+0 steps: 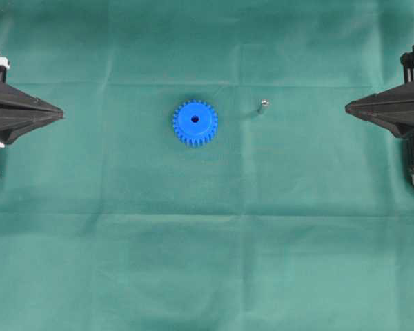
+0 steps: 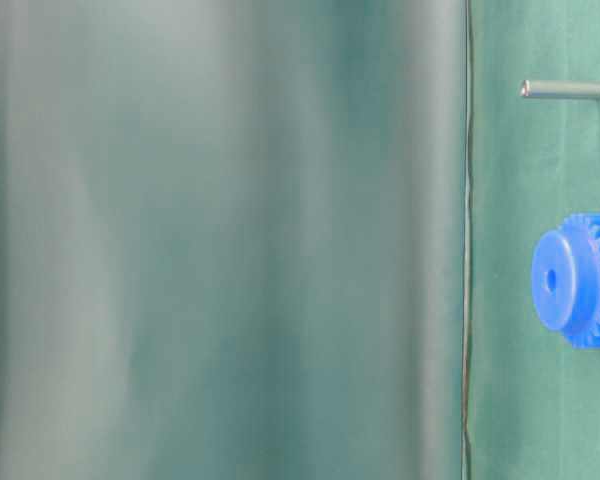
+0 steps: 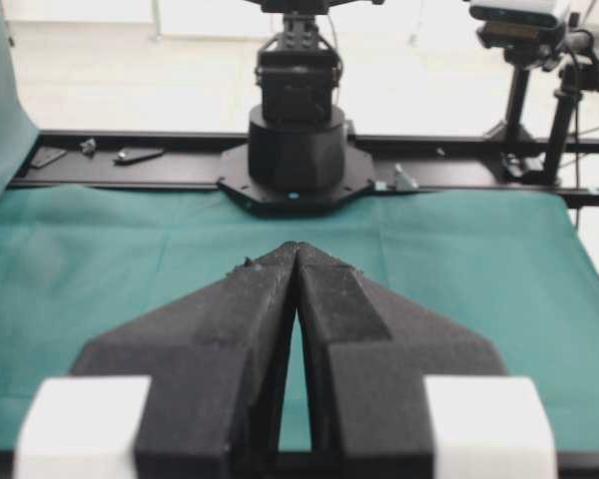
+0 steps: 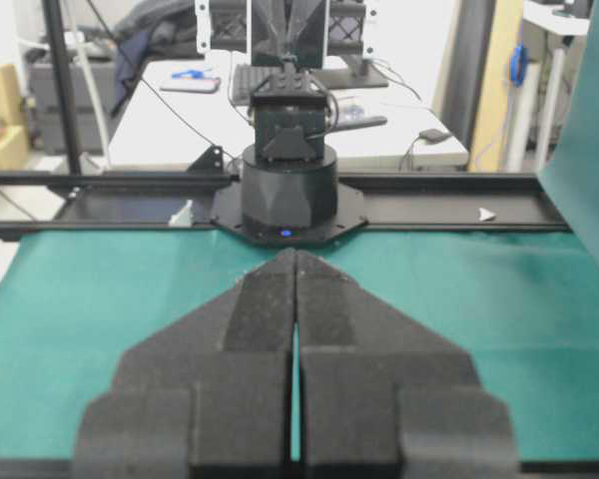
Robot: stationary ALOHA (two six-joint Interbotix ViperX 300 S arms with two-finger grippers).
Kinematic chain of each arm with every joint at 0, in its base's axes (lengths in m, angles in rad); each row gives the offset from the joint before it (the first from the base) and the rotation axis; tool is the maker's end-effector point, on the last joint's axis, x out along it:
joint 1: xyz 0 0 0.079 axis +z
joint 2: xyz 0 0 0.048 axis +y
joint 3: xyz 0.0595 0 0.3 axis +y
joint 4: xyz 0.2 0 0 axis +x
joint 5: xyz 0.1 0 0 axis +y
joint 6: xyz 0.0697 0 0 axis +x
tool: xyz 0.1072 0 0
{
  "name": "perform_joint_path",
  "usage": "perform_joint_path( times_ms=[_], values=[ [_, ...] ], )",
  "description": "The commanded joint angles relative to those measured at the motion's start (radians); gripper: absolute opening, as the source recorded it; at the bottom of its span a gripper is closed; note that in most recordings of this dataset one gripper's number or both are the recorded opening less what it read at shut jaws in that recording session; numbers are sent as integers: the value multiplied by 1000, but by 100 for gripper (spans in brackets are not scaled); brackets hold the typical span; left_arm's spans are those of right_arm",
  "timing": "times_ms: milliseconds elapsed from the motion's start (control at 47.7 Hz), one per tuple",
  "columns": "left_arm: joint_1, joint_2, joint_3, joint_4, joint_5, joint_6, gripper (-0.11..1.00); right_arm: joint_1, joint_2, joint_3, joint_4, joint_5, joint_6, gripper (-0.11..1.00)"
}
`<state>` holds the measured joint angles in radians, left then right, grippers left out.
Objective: Insert the shaft placed at a random location into the center hole of the medium gear at another random location.
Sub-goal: 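Move the right gripper left over the upright silver shaft, fingers open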
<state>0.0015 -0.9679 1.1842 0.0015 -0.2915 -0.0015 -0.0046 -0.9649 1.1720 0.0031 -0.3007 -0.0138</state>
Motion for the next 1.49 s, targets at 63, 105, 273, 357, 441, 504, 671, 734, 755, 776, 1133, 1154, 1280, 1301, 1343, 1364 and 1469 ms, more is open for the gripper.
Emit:
perform_joint_path(
  times_ms=[63, 105, 273, 357, 441, 504, 671, 734, 755, 776, 1133, 1154, 1280, 1301, 1343, 1364, 1469],
  values=[
    [-9, 15, -37, 9, 49, -11, 0, -15, 23, -23, -5, 31, -2, 1],
    [-11, 15, -35, 8, 52, -11, 0, -23, 25, -29, -3, 46, 0, 1],
    [-12, 15, -35, 9, 54, -6, 0, -49, 35, -34, -2, 64, -3, 1],
    [-11, 15, -34, 11, 54, -5, 0, -71, 58, -29, -2, 63, -3, 1],
    [-11, 14, -35, 11, 52, -2, 0, -94, 86, -26, 0, 51, 0, 1],
    [-11, 11, -35, 11, 52, -2, 0, -109, 114, -21, 3, 41, 2, 1],
    [-11, 8, -34, 11, 54, -2, 0, -143, 219, -15, 5, 5, -2, 34],
    [-9, 8, -34, 11, 54, -2, 0, -156, 281, -15, 2, -29, -14, 54],
    [-12, 8, -32, 11, 55, -2, 0, -161, 299, -14, -2, -41, -17, 60],
    [-11, 8, -32, 11, 55, -2, 0, -166, 318, -14, -5, -57, -20, 66],
    [-11, 8, -31, 11, 60, -2, 0, -250, 660, -15, -5, -270, -51, 87],
    [-11, 8, -29, 11, 61, -2, 0, -253, 675, -15, -5, -282, -51, 87],
    [-9, 8, -29, 11, 75, -6, 0, -261, 772, -17, 11, -359, -51, 87],
    [-9, 8, -29, 11, 78, -6, 0, -261, 787, -17, 12, -370, -51, 87],
    [-11, 8, -29, 11, 80, -6, 0, -261, 811, -18, 15, -388, -51, 87],
    [-11, 8, -29, 11, 78, -6, 0, -261, 833, -18, 15, -399, -51, 87],
    [-11, 8, -28, 11, 80, -6, 0, -261, 891, -28, 21, -430, -51, 87]
  ],
)
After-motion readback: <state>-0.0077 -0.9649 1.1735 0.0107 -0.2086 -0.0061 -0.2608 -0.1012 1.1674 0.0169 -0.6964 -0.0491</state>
